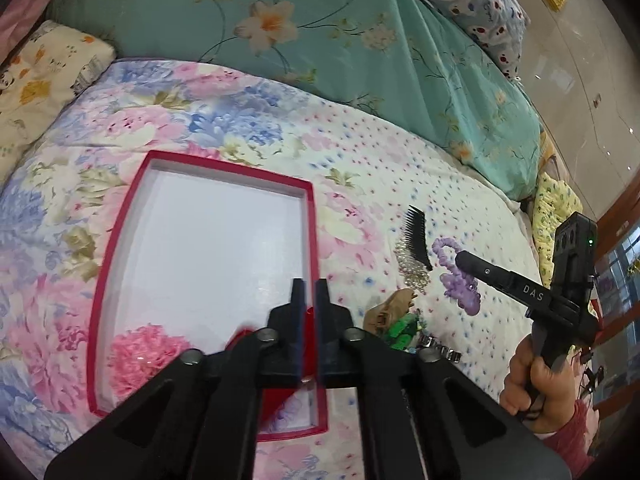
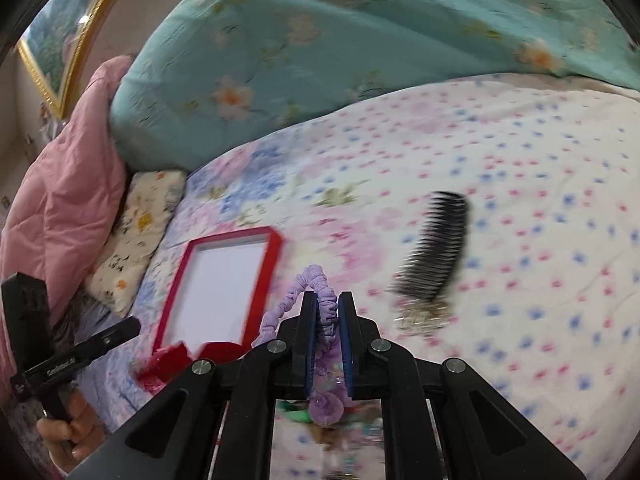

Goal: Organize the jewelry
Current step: 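Lift the red bow and lilac scrunchie and carry both over the red tray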

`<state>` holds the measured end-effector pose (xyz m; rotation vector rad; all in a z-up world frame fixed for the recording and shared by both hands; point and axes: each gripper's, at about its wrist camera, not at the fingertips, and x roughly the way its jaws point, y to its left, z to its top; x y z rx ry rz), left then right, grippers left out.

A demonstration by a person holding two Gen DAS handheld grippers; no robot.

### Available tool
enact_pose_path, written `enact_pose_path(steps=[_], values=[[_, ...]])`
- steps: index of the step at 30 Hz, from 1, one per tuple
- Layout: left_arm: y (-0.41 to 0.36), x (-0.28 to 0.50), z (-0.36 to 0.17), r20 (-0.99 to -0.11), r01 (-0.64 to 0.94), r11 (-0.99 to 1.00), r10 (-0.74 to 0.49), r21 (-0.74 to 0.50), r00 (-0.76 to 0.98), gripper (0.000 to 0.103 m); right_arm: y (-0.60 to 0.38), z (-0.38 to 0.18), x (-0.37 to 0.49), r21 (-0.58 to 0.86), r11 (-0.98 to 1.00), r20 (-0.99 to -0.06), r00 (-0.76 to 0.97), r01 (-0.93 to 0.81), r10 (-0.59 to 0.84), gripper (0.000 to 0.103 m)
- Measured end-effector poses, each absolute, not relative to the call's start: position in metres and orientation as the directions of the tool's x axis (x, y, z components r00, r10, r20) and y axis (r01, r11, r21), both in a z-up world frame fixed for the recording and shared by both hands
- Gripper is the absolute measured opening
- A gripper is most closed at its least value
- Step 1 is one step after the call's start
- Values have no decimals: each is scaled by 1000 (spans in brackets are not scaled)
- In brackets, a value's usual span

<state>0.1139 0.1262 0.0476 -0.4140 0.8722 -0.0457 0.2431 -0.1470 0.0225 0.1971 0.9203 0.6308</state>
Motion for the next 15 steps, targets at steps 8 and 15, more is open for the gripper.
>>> enact_pose_path(steps=[8, 15], values=[[130, 102, 21, -784, -85, 929, -252, -360, 568, 24, -129, 14, 221, 435, 779, -681, 402, -451, 612, 10], [97, 98, 3, -860, 76, 973, -229, -219, 457, 68, -138, 4, 204, 465, 767, -683, 372, -442, 628, 10]])
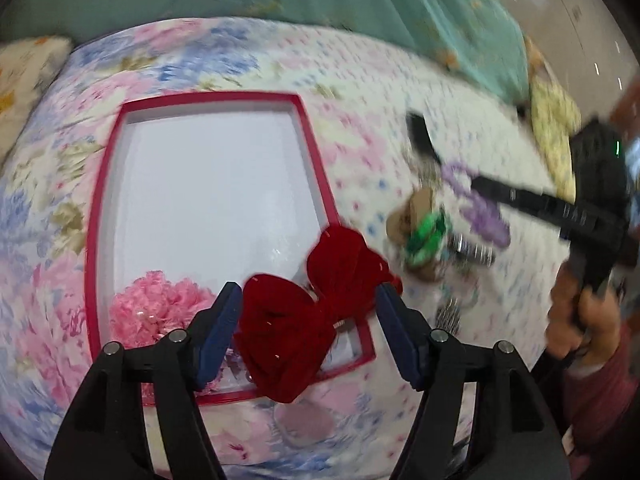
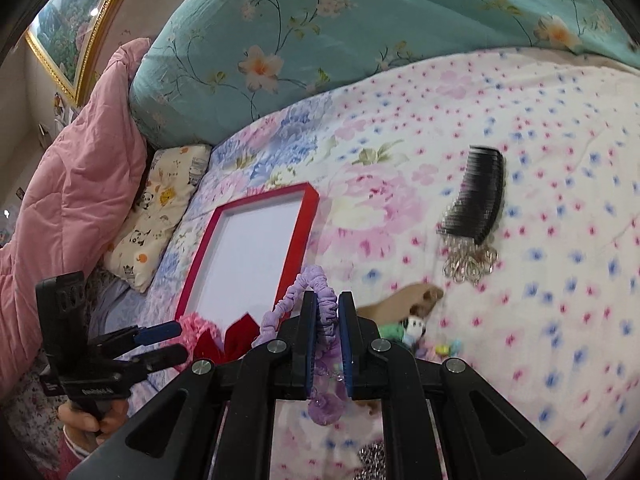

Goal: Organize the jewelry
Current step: 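Lift the red bow and lilac scrunchie and carry both over the red tray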

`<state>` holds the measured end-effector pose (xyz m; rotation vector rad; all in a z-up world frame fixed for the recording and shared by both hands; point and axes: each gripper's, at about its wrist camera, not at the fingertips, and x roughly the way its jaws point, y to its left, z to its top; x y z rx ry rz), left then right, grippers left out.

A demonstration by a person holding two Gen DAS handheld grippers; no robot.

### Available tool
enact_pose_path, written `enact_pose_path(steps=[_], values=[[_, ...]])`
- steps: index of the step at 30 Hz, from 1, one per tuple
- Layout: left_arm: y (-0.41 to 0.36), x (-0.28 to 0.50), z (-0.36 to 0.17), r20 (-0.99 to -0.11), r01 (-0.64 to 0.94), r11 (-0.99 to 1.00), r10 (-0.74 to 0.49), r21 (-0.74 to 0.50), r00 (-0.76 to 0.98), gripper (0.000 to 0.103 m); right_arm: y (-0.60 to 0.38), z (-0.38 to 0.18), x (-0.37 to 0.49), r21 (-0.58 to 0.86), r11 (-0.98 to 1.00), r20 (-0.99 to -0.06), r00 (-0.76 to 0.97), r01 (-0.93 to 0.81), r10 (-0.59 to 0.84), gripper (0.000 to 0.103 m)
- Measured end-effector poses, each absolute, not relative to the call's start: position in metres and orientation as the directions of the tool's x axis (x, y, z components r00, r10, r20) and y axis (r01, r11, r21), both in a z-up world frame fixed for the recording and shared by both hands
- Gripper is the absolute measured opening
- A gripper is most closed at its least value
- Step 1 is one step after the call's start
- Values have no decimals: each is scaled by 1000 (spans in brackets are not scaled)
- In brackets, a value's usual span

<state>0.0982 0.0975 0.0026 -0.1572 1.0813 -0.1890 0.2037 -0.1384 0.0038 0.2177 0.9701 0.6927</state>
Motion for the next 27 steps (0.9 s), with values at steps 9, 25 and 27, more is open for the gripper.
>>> enact_pose_path(steps=[9, 25, 27], values=[[43, 104, -24, -917, 270, 963, -128, -23, 378, 19, -145, 1, 197, 501, 758, -668, 371, -418, 646, 10], [51, 91, 3, -882, 243, 968, -167, -62, 440, 3, -171, 14, 183, 553, 740, -622, 402, -382, 672, 10], [48, 96, -7, -903, 252, 967, -145, -43, 404, 33, -173, 13, 179, 550, 743, -627, 400, -382, 669, 10]])
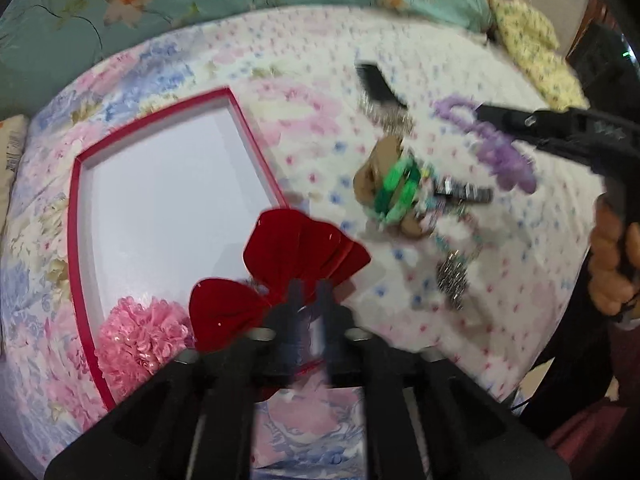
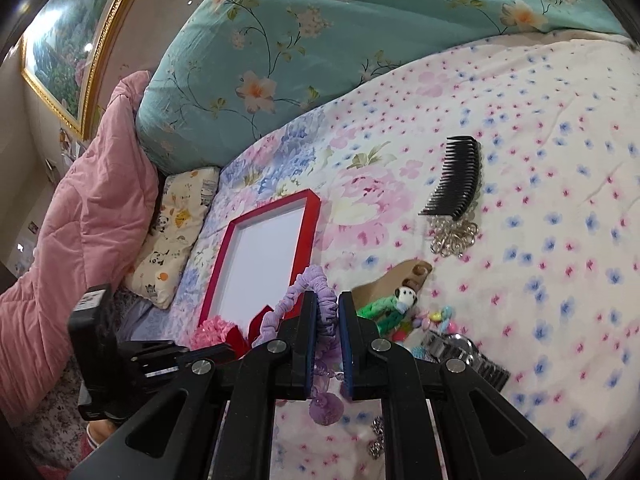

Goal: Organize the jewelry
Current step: 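Lift the red bow and lilac scrunchie and carry both over the red tray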

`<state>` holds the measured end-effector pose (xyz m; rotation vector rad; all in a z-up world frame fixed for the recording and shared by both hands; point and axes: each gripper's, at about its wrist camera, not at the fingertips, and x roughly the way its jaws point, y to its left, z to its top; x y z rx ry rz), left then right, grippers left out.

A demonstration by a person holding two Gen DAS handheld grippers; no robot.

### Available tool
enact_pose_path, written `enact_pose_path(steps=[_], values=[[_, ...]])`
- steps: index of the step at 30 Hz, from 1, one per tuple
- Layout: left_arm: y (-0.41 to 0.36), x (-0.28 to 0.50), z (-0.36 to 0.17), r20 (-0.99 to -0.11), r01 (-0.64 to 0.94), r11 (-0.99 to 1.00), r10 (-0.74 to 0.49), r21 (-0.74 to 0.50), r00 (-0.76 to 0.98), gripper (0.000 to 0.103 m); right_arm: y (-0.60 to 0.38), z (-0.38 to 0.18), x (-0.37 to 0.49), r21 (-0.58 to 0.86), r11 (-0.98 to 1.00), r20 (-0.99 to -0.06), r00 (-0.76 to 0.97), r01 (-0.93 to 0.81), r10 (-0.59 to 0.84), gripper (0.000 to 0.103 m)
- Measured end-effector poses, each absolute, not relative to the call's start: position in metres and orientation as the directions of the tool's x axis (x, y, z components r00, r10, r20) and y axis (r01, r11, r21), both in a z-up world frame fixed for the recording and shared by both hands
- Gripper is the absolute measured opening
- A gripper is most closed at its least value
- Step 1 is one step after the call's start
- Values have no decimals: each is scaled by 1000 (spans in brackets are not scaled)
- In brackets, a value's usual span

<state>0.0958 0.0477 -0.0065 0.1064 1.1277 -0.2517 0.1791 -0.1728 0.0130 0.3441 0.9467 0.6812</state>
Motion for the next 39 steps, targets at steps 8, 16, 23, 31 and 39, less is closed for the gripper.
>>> enact_pose_path(steps=[8, 16, 23, 31, 39], values=[[39, 110, -33, -926, 325, 945, -89, 38, 366, 49, -180, 6, 175, 570, 744, -630, 396, -350, 669, 10], [53, 111, -26, -904, 285, 958, -125, -4, 409, 27, -167, 8, 174, 567, 737, -630, 383, -368, 676, 10], [101, 102, 10, -849, 130, 987, -148, -94, 508, 26, -149, 13, 171, 567, 718, -620, 366, -403, 694, 10], [158, 101, 33, -797, -50, 981, -121, -186, 591, 26, -107, 21, 178, 568, 685, -601, 340, -456, 724, 10], [191, 128, 24, -791, -204, 954, -53, -221, 609, 26, -35, 13, 209, 541, 672, -612, 311, -505, 727, 10]])
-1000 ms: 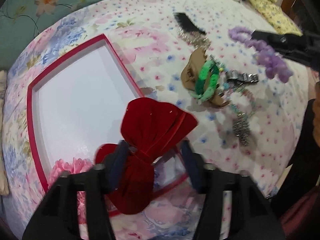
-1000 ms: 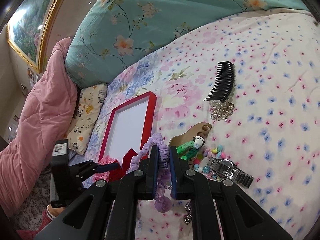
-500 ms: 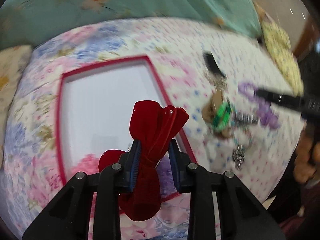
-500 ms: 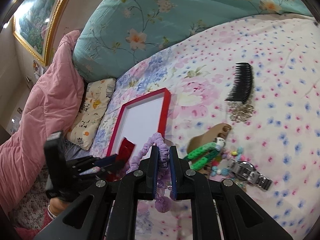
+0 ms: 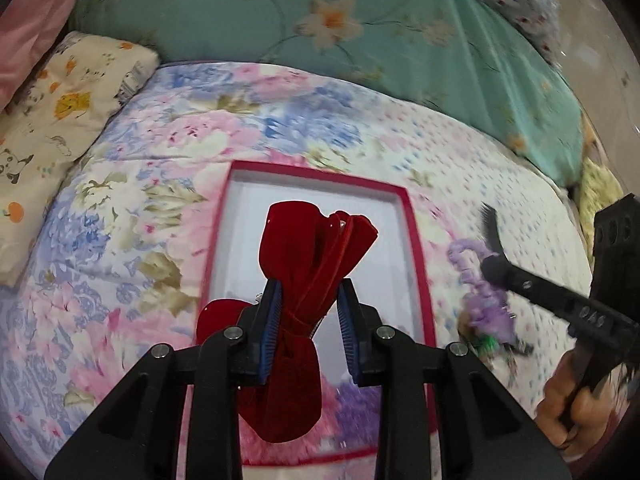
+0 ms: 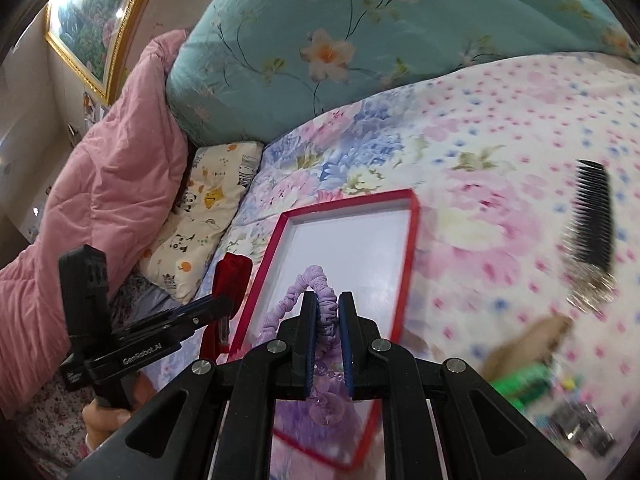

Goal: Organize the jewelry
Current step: 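Lift the red bow and lilac scrunchie and carry both over the red tray, then lower the bow and lilac scrunchie into the tray and open both tools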

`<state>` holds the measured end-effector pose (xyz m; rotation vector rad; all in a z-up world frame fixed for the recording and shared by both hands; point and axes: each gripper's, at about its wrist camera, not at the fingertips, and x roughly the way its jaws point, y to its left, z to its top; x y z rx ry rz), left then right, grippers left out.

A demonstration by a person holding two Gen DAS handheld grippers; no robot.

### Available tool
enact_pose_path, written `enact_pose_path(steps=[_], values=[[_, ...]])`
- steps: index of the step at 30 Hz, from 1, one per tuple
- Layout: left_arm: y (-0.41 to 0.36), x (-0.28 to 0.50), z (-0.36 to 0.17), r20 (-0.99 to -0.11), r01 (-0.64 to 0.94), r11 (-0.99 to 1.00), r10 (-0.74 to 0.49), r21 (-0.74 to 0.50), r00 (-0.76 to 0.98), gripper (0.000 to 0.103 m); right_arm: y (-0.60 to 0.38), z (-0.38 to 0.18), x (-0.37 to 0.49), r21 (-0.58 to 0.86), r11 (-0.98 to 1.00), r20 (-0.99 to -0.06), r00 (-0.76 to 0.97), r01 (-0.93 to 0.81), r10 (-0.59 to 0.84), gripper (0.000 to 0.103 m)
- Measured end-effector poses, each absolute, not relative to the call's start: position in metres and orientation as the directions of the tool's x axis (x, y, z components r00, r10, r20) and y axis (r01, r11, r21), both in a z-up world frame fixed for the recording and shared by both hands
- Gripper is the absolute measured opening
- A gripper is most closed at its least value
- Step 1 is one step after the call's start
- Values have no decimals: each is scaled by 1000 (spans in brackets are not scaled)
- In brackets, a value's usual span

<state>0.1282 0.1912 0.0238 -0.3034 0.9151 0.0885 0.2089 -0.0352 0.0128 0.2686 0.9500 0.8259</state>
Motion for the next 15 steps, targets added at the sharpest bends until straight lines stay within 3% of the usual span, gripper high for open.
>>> enact_pose_path(steps=[15], values=[[212, 205, -20, -831, -294, 938, 13, -183, 557, 26, 38, -32, 272, 448, 749, -688, 348, -487, 637, 10]])
